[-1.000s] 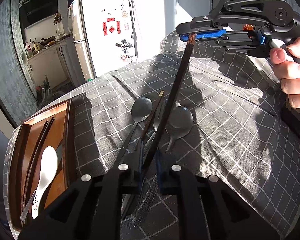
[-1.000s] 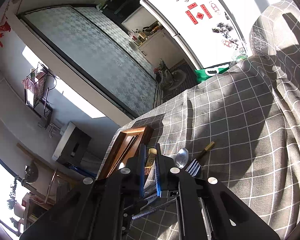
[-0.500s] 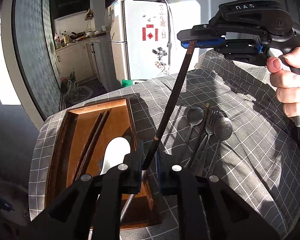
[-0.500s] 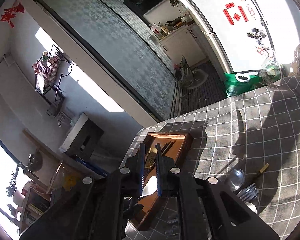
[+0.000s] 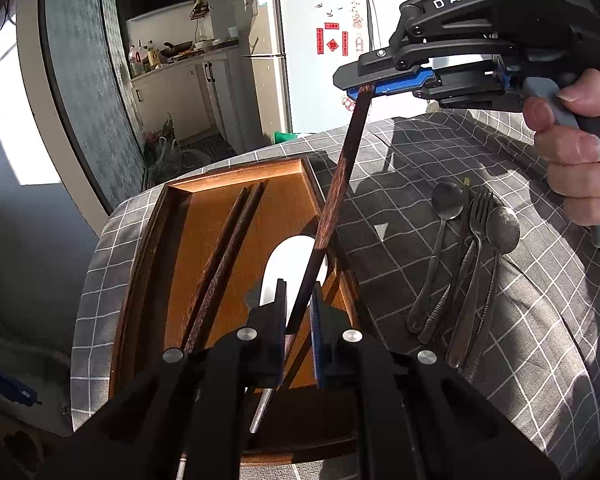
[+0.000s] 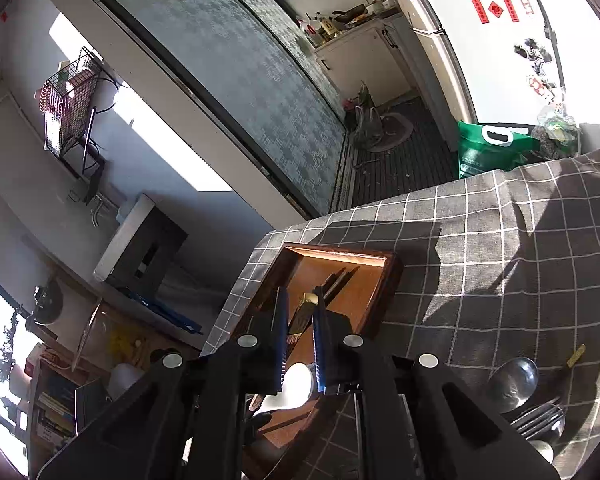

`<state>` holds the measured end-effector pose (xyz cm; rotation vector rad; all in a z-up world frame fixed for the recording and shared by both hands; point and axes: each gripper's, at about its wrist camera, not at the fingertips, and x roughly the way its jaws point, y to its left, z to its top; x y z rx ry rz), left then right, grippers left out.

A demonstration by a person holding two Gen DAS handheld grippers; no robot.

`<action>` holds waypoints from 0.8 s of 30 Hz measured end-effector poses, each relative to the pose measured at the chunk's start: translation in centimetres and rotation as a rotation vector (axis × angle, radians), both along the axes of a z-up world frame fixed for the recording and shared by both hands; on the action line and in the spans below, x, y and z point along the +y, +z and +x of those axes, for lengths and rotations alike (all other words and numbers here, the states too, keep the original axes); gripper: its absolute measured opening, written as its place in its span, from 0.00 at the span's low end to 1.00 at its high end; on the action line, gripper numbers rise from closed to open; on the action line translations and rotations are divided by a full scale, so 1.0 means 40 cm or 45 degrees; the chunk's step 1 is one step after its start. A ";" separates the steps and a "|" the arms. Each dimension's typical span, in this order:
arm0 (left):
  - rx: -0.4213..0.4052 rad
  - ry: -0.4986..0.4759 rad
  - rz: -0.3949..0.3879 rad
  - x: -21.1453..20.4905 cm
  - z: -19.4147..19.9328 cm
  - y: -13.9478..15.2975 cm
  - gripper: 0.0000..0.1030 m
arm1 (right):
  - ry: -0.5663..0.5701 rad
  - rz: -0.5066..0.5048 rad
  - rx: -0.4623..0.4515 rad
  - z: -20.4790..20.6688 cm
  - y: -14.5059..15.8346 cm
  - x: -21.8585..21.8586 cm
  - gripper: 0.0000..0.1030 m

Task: Organize utensils
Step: 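Carry the chopstick into the tray beside the others and release it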

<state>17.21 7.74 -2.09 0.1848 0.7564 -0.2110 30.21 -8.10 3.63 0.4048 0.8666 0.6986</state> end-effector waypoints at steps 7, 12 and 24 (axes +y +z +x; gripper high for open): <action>0.045 0.102 0.001 0.037 0.029 -0.020 0.13 | -0.013 -0.023 0.083 0.031 -0.057 0.043 0.27; 0.051 0.197 0.011 0.077 0.041 -0.009 0.09 | -0.004 -0.007 0.053 0.010 -0.051 0.039 0.48; 0.172 0.211 0.093 0.080 0.095 -0.052 0.07 | -0.072 0.025 -0.005 -0.035 -0.026 -0.098 0.50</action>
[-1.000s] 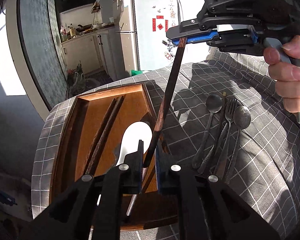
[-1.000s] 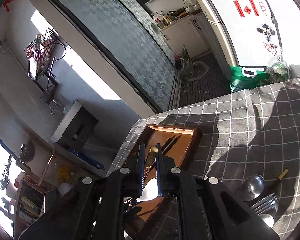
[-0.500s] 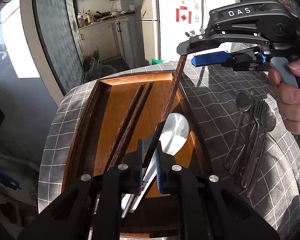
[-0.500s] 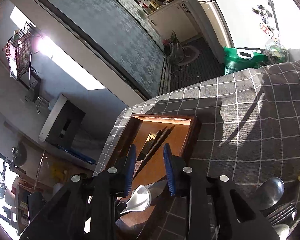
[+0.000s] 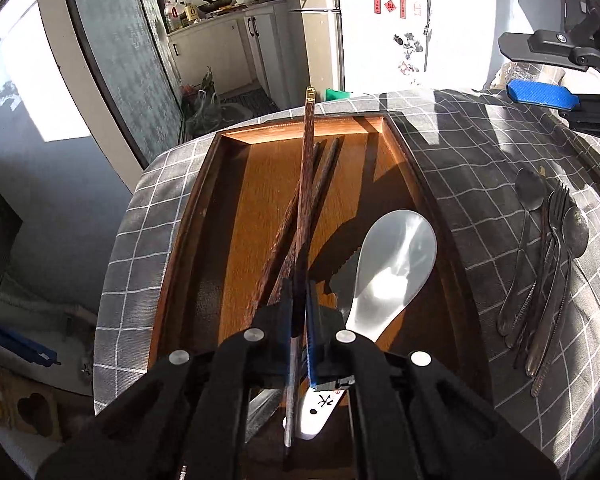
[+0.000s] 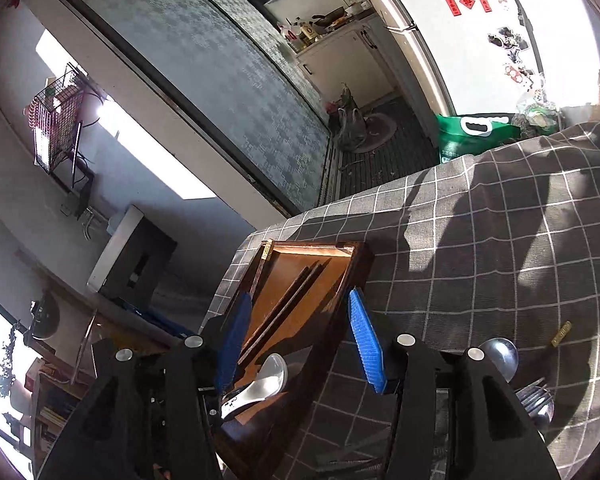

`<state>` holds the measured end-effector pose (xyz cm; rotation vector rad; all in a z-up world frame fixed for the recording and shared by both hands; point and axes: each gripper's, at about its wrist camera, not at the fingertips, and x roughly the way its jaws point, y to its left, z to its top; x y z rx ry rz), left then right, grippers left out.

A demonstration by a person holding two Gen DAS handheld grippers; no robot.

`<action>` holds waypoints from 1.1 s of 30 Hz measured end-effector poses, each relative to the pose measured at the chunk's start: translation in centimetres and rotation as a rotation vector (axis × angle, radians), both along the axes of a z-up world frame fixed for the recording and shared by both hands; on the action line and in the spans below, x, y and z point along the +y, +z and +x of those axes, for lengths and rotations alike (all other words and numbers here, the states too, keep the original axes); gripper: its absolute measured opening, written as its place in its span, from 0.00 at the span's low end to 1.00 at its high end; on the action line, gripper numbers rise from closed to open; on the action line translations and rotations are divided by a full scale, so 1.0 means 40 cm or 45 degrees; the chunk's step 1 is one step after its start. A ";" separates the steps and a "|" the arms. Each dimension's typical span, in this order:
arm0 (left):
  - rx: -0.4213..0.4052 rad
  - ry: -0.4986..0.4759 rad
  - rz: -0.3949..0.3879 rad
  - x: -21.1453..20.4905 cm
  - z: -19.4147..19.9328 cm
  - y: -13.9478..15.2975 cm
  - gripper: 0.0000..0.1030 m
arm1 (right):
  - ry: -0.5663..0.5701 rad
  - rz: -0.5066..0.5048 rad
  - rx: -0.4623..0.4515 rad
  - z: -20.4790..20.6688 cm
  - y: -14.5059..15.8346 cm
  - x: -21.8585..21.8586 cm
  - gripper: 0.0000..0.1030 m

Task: Organize utensils
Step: 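Carry the chopstick into the tray beside the others and release it, then grasp the spoon with the textured handle using the left gripper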

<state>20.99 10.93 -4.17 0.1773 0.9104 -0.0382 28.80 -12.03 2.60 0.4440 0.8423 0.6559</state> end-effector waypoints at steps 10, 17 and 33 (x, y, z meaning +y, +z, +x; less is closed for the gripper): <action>-0.047 0.006 0.013 -0.006 -0.032 0.018 0.41 | -0.065 -0.105 -0.025 -0.042 0.005 -0.128 0.57; -0.173 -0.261 -0.069 -0.125 -0.132 0.074 0.61 | -0.120 -0.173 0.015 -0.086 -0.037 -0.231 0.57; -0.079 -0.583 -0.012 -0.406 -0.135 -0.025 0.43 | -0.107 -0.170 0.148 -0.050 -0.173 -0.296 0.33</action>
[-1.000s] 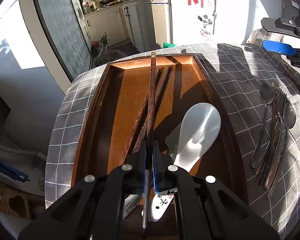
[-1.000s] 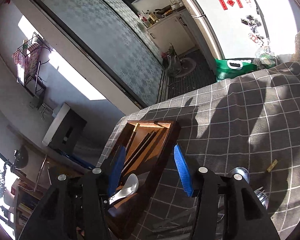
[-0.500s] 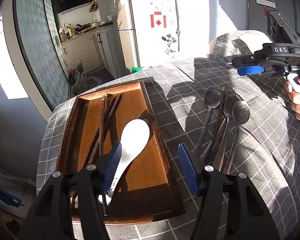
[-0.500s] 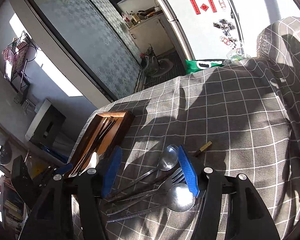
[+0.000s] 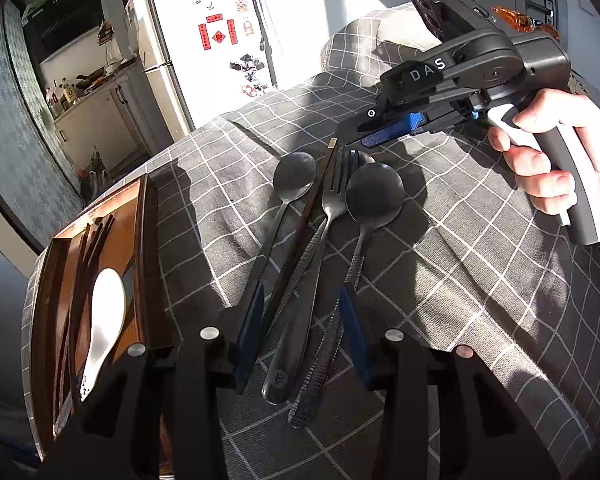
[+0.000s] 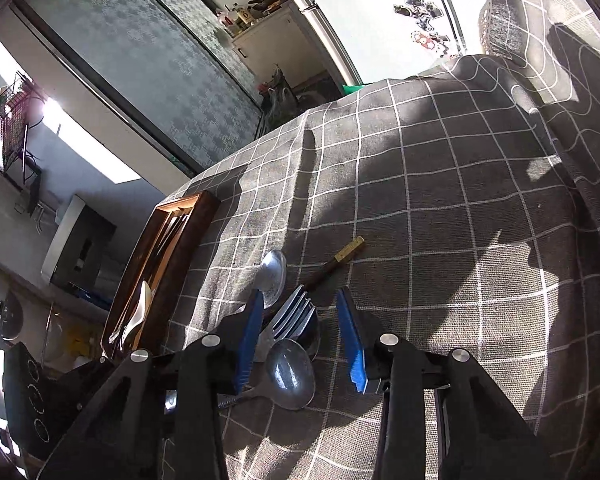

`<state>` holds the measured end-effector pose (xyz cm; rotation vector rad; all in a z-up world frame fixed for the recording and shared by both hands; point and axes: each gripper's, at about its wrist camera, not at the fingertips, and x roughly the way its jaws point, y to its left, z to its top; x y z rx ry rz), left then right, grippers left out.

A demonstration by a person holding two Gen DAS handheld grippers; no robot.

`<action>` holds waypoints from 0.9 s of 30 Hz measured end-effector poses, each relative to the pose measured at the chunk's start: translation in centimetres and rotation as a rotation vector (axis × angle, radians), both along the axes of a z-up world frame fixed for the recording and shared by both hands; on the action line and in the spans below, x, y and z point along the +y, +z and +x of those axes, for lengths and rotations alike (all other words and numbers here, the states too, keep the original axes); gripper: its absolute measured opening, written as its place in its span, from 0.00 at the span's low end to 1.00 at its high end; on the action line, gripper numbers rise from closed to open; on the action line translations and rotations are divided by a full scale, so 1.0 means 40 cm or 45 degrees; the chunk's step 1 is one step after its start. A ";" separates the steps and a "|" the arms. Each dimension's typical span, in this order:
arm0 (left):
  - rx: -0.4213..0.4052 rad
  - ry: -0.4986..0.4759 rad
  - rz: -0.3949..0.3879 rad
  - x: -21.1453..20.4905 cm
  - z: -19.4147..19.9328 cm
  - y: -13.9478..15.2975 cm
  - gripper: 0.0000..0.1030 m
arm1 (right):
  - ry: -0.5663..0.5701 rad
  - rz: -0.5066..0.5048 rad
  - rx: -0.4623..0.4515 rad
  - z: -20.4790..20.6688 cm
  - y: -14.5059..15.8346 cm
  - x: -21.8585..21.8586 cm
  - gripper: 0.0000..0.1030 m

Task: Organize utensils
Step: 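Grasp the spoon with the textured handle using the left gripper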

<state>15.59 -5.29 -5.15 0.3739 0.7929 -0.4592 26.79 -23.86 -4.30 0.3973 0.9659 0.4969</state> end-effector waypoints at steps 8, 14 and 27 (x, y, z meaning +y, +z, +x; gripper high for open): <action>0.035 0.006 -0.020 0.004 0.016 -0.018 0.44 | 0.028 0.017 -0.008 0.018 -0.018 0.009 0.23; 0.039 0.010 -0.040 0.004 0.016 -0.018 0.44 | 0.046 -0.038 -0.008 0.004 -0.014 0.006 0.18; 0.054 -0.048 -0.057 -0.020 -0.015 -0.016 0.45 | 0.108 -0.106 0.001 -0.081 -0.031 0.010 0.05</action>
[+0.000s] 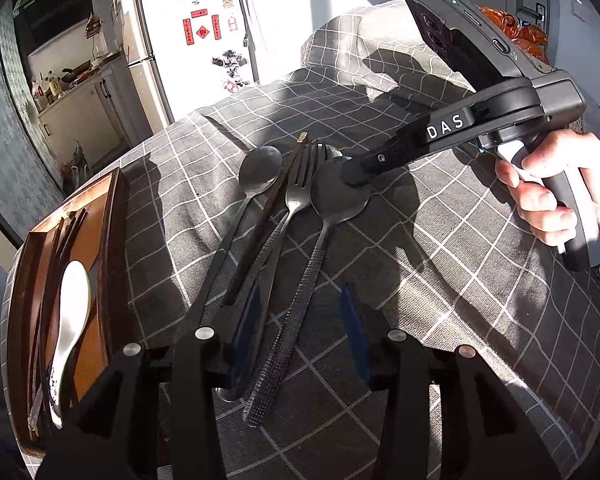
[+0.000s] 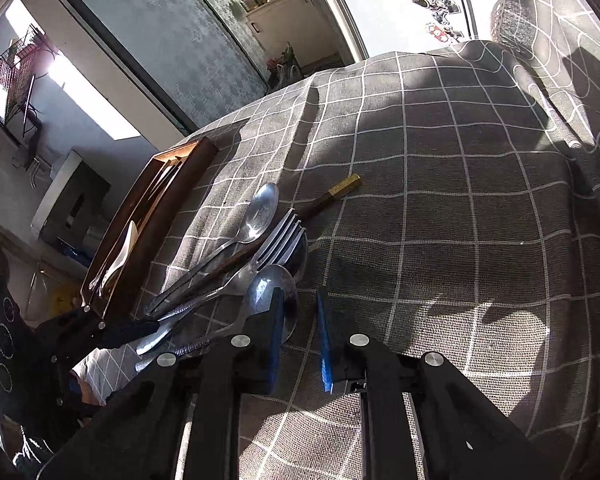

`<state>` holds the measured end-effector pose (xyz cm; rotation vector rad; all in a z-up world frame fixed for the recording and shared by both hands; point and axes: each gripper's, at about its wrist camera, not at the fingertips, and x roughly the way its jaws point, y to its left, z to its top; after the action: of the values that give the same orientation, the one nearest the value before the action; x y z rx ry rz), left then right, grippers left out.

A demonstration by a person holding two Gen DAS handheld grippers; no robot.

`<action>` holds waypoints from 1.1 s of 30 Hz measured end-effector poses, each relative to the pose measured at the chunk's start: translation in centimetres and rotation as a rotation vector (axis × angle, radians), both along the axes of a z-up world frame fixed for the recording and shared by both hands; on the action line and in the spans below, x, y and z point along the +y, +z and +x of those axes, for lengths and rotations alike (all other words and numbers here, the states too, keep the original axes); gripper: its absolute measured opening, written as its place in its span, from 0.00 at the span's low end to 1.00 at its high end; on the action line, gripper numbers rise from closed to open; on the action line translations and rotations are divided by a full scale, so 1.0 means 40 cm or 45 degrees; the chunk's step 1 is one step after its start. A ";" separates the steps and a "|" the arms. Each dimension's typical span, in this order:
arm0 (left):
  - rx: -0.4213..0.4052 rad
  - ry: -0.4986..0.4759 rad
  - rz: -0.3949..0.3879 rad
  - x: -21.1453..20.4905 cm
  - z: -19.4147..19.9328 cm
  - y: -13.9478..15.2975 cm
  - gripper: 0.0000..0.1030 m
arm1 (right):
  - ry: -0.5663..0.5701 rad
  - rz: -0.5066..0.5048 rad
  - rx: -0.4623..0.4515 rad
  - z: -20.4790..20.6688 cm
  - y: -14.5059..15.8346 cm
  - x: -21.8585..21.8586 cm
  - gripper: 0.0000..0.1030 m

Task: Organize utensils
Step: 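Grasp the spoon with the textured handle using the left gripper, then lower the textured-handle spoon into the tray and open the left gripper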

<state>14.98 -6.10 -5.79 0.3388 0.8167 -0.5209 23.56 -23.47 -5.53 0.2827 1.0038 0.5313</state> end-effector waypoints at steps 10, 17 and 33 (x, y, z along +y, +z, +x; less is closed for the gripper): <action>-0.033 -0.037 -0.029 -0.031 -0.019 0.019 0.45 | 0.005 0.041 -0.183 -0.078 0.144 -0.047 0.01; -0.045 -0.037 -0.076 -0.042 -0.015 0.042 0.34 | 0.015 0.079 -0.250 -0.113 0.223 -0.060 0.01; -0.173 0.327 -0.022 0.283 0.012 0.147 0.17 | 0.220 0.116 -0.320 0.014 0.303 0.309 0.01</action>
<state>15.46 5.22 0.07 0.2461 0.7110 -0.2619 24.10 -11.10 6.58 0.2048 0.7641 0.7516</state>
